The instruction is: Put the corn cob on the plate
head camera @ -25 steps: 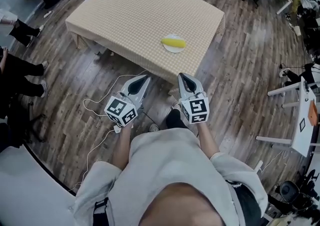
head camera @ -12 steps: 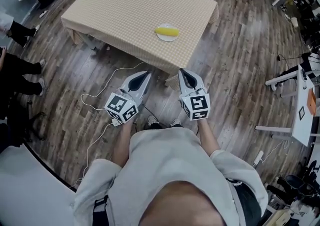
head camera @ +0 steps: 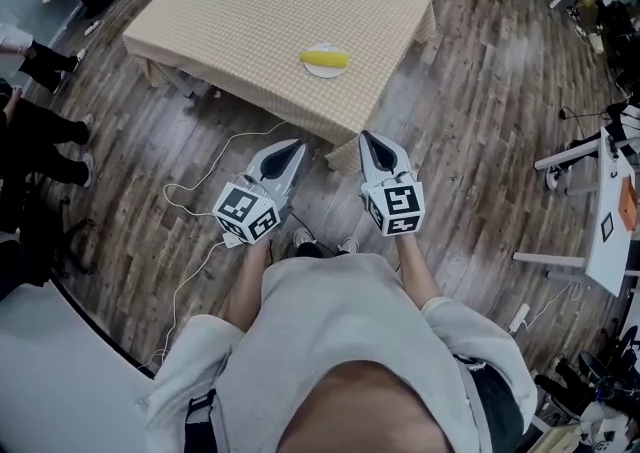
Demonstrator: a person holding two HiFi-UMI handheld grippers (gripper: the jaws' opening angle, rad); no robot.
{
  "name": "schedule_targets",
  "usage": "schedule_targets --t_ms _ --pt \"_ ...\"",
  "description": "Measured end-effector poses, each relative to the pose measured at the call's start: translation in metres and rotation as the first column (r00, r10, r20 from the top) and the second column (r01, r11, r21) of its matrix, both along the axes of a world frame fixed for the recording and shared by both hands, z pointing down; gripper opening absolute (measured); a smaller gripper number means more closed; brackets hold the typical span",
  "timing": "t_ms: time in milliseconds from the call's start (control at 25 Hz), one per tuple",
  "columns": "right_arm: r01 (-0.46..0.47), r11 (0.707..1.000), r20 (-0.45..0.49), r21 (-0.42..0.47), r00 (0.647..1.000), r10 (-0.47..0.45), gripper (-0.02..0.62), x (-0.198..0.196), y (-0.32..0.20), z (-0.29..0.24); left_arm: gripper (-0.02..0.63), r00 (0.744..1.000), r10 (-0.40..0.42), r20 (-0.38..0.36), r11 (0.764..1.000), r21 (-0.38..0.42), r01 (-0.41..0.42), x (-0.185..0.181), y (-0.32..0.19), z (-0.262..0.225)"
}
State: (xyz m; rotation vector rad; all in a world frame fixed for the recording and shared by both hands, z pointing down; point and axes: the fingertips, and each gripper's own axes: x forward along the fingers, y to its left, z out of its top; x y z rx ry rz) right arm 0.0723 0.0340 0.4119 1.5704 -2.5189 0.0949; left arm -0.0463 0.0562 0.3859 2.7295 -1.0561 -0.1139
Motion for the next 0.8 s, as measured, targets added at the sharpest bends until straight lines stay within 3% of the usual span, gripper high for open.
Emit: schedule_targets --t_ms 800 --pt "0.012 1.0 0.023 0.017 1.0 -0.013 -0.005 0.017 -0.011 -0.004 0.008 1.0 -0.004 0.021 1.0 0.017 0.003 0.022 -0.004 -0.006"
